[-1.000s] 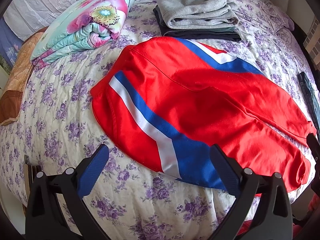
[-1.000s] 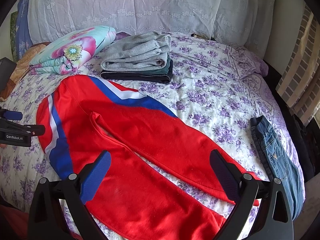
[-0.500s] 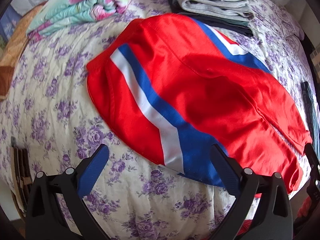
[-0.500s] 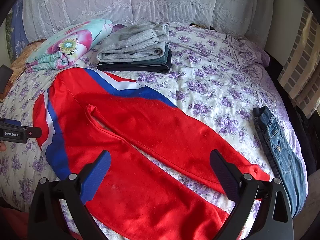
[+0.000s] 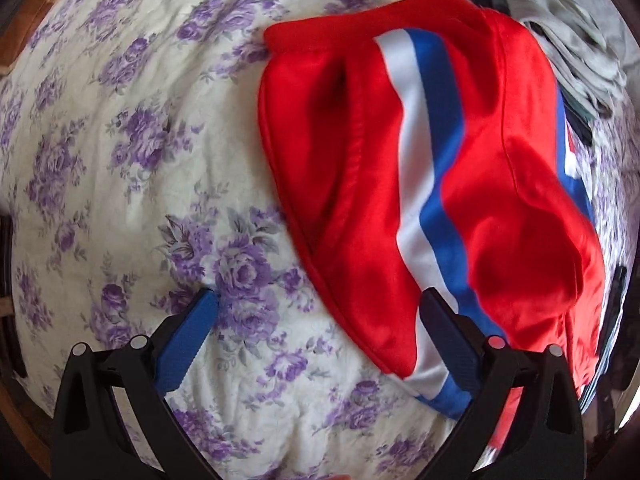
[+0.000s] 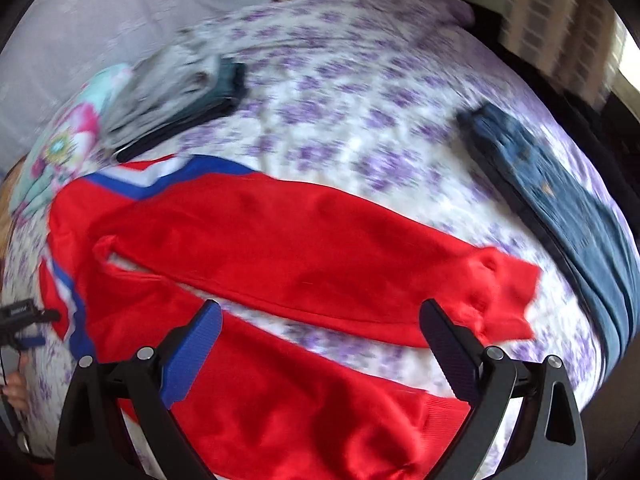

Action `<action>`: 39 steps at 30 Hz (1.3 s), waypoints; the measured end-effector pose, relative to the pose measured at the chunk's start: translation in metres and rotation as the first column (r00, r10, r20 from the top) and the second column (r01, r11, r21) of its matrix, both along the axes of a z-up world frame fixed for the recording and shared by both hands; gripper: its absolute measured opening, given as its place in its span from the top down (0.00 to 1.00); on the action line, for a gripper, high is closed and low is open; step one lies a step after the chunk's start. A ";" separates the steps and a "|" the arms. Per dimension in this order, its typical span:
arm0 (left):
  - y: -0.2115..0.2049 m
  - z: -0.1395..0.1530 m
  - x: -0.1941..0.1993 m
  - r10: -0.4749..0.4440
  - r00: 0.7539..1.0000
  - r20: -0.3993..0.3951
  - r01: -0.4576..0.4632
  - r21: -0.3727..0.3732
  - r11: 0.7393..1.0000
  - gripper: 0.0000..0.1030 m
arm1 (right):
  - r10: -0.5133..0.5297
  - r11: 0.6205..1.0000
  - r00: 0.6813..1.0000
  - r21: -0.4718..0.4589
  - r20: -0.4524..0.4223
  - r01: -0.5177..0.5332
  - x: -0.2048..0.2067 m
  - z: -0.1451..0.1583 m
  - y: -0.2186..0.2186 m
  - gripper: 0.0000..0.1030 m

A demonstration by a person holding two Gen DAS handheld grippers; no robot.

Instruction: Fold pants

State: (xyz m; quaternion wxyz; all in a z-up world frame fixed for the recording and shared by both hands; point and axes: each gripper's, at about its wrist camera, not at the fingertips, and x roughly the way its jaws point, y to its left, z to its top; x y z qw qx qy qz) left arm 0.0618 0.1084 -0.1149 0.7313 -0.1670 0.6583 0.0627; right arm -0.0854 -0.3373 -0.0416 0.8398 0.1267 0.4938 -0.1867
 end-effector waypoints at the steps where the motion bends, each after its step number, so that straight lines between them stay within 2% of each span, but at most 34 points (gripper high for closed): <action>1: 0.000 0.000 0.002 0.014 1.000 0.007 -0.014 0.008 1.000 0.04 | -0.025 0.999 1.000 0.022 -0.007 0.025 -0.003 -0.003 -0.009 0.04; 5: -0.001 0.000 0.015 0.041 0.999 0.030 -0.042 0.039 0.998 0.04 | -0.121 0.989 0.992 0.083 -0.029 0.123 -0.018 -0.015 -0.044 0.04; 8: -0.002 0.003 0.033 0.045 0.997 0.068 -0.049 0.059 0.997 0.04 | -0.214 0.964 0.975 0.150 -0.060 0.221 -0.032 -0.027 -0.073 0.04; 11: 0.005 0.008 0.051 0.050 0.989 0.139 -0.062 0.082 0.995 0.04 | -0.321 0.915 0.944 0.233 -0.075 0.330 -0.047 -0.038 -0.101 0.04; 13: 0.010 0.008 0.059 0.062 0.985 0.158 -0.076 0.082 0.994 0.04 | -0.394 0.869 0.917 0.297 -0.066 0.395 -0.057 -0.044 -0.118 0.04; 15: 0.011 0.012 0.067 0.050 0.983 0.176 -0.066 0.082 0.994 0.11 | -0.434 0.840 0.899 0.338 -0.052 0.425 -0.063 -0.047 -0.129 0.04; 18: 0.004 0.025 0.056 -0.022 0.977 0.214 -0.002 0.107 0.994 0.40 | -0.461 0.819 0.887 0.368 -0.036 0.440 -0.063 -0.052 -0.141 0.04; 20: -0.004 0.031 0.043 -0.043 0.971 0.236 0.022 0.088 0.996 0.74 | -0.491 0.794 0.871 0.398 -0.024 0.459 -0.062 -0.057 -0.150 0.04; 22: -0.002 0.036 0.032 -0.047 0.966 0.255 0.039 0.038 0.999 0.80 | -0.496 0.777 0.868 0.439 -0.013 0.450 -0.058 -0.062 -0.155 0.09; 24: -0.001 0.043 0.020 -0.051 0.962 0.269 0.058 -0.020 0.998 0.82 | -0.456 0.783 0.890 0.475 -0.003 0.402 -0.048 -0.066 -0.154 0.27; 25: -0.002 0.046 0.015 -0.065 0.960 0.271 0.076 -0.031 0.997 0.82 | -0.439 0.793 0.899 0.468 -0.007 0.391 -0.045 -0.066 -0.152 0.30; 27: -0.006 0.050 0.003 -0.098 0.961 0.260 0.109 -0.029 0.994 0.81 | -0.408 0.813 0.913 0.462 0.016 0.355 -0.042 -0.065 -0.149 0.49; 28: -0.006 0.050 -0.003 -0.108 0.961 0.254 0.118 -0.022 0.993 0.78 | -0.397 0.820 0.917 0.459 0.028 0.341 -0.042 -0.064 -0.148 0.55; 29: -0.004 0.045 -0.013 -0.118 0.962 0.244 0.123 -0.005 0.992 0.71 | -0.391 0.827 0.920 0.454 0.037 0.333 -0.043 -0.063 -0.148 0.66; 31: 0.015 0.051 -0.020 -0.104 0.967 0.231 0.097 0.040 0.994 0.61 | -0.386 0.838 0.921 0.433 0.040 0.333 -0.047 -0.062 -0.150 0.78; 32: 0.025 0.057 -0.018 -0.080 0.965 0.249 0.069 0.055 0.996 0.61 | -0.390 0.841 0.920 0.419 0.032 0.342 -0.049 -0.062 -0.153 0.83; 33: 0.033 0.063 -0.013 -0.067 0.962 0.265 0.053 0.062 0.997 0.59 | -0.397 0.832 0.917 0.433 0.027 0.348 -0.051 -0.063 -0.156 0.83; 34: 0.043 0.075 -0.002 -0.050 0.954 0.297 0.030 0.070 0.997 0.52 | -0.411 0.820 0.911 0.445 0.022 0.359 -0.056 -0.064 -0.159 0.83; 35: 0.050 0.087 0.011 -0.035 0.943 0.331 0.011 0.075 0.997 0.40 | -0.421 0.809 0.907 0.458 0.015 0.368 -0.059 -0.066 -0.161 0.83; 36: 0.051 0.095 0.021 -0.027 0.936 0.350 0.000 0.077 0.997 0.37 | -0.420 0.807 0.907 0.461 0.009 0.369 -0.060 -0.066 -0.162 0.84; 37: 0.046 0.101 0.039 -0.034 0.932 0.360 0.007 0.076 0.997 0.35 | -0.415 0.812 0.910 0.454 0.007 0.367 -0.059 -0.066 -0.161 0.84; 39: 0.027 0.101 0.083 -0.108 0.931 0.349 0.083 0.086 0.993 0.34 | -0.399 0.819 0.917 0.448 -0.003 0.358 -0.055 -0.066 -0.158 0.83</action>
